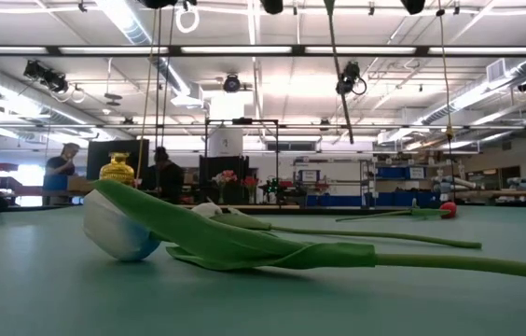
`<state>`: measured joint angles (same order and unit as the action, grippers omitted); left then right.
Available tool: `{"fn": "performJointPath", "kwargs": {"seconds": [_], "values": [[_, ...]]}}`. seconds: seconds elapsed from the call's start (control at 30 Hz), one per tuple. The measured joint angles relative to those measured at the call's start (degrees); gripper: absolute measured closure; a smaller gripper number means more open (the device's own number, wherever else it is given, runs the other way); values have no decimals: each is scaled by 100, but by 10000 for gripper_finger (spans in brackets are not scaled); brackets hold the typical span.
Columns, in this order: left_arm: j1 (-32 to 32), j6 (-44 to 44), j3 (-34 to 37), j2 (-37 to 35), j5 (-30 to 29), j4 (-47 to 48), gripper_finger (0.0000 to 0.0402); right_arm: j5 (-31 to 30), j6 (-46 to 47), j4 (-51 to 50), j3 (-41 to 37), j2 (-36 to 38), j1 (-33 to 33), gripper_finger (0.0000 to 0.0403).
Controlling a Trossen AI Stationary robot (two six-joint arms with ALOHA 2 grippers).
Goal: Sort flowers into vase by color
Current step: Put the pink tulip into the transparent vase
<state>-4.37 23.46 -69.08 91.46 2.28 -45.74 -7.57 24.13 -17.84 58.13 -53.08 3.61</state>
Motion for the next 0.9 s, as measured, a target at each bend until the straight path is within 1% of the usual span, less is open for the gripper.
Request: {"fn": "performJointPath", "kwargs": {"seconds": [0.07,0.2,0.33,0.47,0.6,0.67,0.7,0.77,0.83,0.87,0.9], "values": [[-3,114,0,2,-281,63,391,-190,-216,-13,0,-166,36,96],[-3,275,0,2,-558,57,391,-439,-533,4,0,-528,16,106],[-3,299,0,2,-599,20,391,-556,-623,308,0,-839,-30,118],[-3,352,0,2,-614,52,391,-827,-676,708,0,-1134,-112,134],[-3,340,0,4,-614,55,391,-954,-589,863,0,-1310,-208,161],[-10,237,0,4,-614,104,390,-950,-405,880,0,-1341,-236,192],[-24,191,0,4,-614,147,389,-946,-319,863,0,-1341,-249,214],[-42,157,0,4,-614,317,382,-893,-282,831,0,-1336,-274,275],[-83,156,2,2,-564,527,369,-883,-290,780,0,-1326,-275,354],[-109,155,2,-1,-497,624,359,-867,-364,736,-2,-1314,-275,376],[-138,148,2,-11,-392,724,348,-877,-403,722,-4,-1313,-275,384]]}}
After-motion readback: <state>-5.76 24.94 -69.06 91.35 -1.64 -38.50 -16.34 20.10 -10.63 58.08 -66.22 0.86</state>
